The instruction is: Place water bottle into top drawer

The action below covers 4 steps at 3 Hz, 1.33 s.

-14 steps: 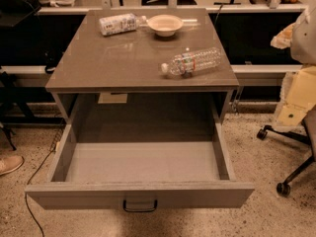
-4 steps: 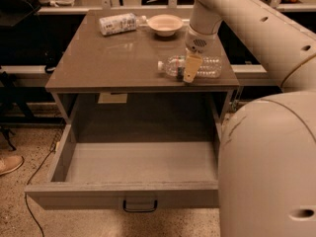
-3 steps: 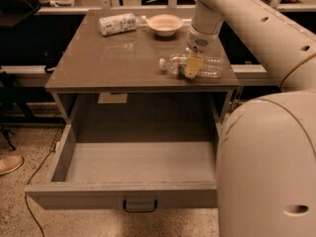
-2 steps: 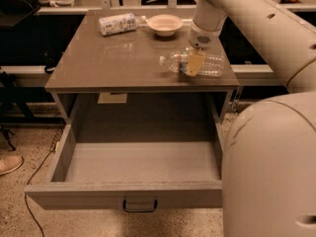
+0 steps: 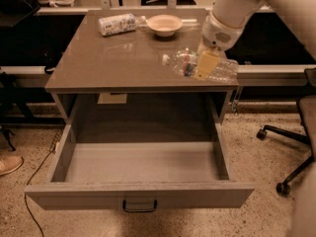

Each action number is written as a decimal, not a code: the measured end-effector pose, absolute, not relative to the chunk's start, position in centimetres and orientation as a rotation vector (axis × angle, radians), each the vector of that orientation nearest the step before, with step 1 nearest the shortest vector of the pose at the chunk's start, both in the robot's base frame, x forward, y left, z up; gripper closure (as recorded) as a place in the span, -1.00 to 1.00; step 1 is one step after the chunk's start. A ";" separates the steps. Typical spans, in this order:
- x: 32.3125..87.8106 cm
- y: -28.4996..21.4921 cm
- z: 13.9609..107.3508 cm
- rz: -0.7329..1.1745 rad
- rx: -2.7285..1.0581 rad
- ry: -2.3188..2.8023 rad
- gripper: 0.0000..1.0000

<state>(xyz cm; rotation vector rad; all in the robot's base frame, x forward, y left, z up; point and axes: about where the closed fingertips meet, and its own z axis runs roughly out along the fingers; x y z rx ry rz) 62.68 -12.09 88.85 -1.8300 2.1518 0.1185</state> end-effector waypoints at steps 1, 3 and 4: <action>57.2 -10.0 86.7 0.376 -1.764 2.169 1.00; 56.0 -9.3 85.7 0.460 -1.757 2.175 1.00; 55.1 -8.4 82.1 0.508 -1.729 2.218 1.00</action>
Offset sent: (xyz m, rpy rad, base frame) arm -0.0486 0.0175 -0.0184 0.1271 0.0999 -0.0144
